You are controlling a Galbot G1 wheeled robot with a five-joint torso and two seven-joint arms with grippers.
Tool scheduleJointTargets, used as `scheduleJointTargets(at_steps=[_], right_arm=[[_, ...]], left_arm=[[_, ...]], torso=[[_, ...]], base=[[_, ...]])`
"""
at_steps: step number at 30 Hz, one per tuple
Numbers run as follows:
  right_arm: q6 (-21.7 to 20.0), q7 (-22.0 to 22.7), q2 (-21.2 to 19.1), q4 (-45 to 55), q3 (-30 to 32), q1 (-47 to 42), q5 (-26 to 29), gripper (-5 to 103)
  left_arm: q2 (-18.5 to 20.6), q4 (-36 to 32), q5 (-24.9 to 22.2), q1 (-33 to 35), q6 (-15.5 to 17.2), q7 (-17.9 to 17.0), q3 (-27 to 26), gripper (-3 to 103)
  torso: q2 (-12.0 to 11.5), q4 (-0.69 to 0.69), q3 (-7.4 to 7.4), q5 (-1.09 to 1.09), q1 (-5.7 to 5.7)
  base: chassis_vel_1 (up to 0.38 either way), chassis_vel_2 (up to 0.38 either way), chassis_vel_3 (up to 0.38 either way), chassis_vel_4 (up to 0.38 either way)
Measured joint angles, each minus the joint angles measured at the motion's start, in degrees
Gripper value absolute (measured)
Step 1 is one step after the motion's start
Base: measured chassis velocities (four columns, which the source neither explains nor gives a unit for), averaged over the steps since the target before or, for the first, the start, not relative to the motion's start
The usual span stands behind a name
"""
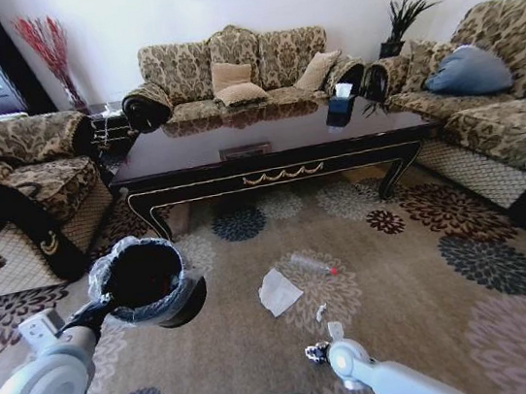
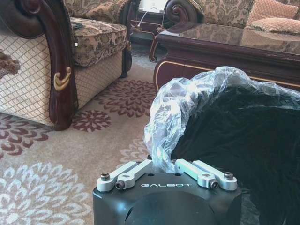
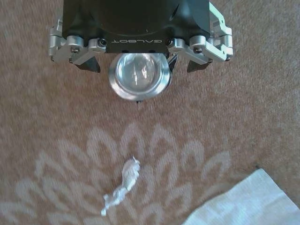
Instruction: Move to the front of the table and pick up the trash from the floor, then place it into the trash bin.
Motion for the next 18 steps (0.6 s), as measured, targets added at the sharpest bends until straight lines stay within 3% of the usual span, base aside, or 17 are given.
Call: scheduleJointTargets(at_steps=[18], right_arm=[[0.0,0.5,1.8,-4.0,0.7,1.2,1.2,100]], left_arm=[[0.0,0.2,0.0,0.0,0.0,0.0,-0.2,3]], torso=[[0.0,0.00,0.00,0.00,0.00]], base=[[0.000,0.000,0.000,0.000]])
